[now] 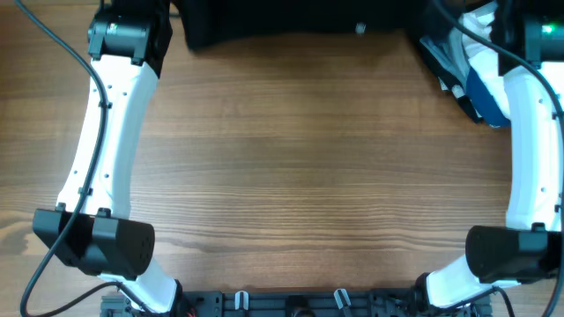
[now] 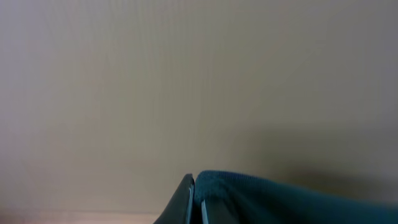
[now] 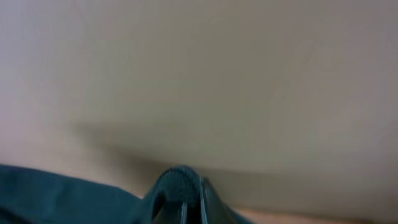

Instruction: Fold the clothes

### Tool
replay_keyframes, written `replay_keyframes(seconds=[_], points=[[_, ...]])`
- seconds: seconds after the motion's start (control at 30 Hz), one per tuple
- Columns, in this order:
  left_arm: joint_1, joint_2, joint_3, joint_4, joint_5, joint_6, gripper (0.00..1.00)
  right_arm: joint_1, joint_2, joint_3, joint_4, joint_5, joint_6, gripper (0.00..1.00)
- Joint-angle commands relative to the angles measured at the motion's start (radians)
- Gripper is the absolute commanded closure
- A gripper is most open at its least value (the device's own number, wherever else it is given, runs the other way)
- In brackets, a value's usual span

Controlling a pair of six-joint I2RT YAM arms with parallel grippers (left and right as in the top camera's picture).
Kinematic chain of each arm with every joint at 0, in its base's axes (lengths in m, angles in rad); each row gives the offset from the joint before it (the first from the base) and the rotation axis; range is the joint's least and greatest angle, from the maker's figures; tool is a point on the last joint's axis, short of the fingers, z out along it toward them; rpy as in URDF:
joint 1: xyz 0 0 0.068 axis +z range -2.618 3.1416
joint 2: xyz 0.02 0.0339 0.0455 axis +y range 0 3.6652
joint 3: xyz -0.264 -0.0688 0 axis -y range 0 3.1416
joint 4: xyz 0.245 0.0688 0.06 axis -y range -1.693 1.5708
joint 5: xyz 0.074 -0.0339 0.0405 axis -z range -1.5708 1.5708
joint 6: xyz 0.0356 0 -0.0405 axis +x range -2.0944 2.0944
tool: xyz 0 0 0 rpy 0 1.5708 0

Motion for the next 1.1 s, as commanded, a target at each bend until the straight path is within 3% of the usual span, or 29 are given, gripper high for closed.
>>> replay_keyframes(seconds=[0.0,0.13,0.4,0.5,0.77,0.93,1.07], points=[[0.010,0.053,0.010,-0.185,0.012,0.007,0.96,0.047,0.077,0.015,-0.131,-0.016,-0.114,0.96],[0.017,0.072,0.008,-0.499,0.096,-0.018,0.96,0.076,0.111,0.015,-0.350,-0.016,-0.118,0.96],[0.029,0.051,0.008,-0.912,0.123,-0.071,0.96,0.076,0.000,0.015,-0.719,-0.012,-0.116,0.96],[0.085,0.035,0.008,-1.067,0.124,-0.145,0.96,0.077,-0.053,0.015,-0.856,0.042,-0.100,0.96],[0.209,0.032,0.008,-1.240,0.124,-0.165,0.96,0.076,-0.115,0.012,-1.152,0.298,0.069,0.96],[0.254,0.032,0.008,-1.301,0.097,-0.165,0.96,0.076,-0.192,-0.097,-1.160,0.304,0.119,0.96],[0.264,0.032,0.008,-1.359,0.082,-0.166,0.96,0.076,-0.274,-0.288,-1.159,0.311,0.155,0.96]])
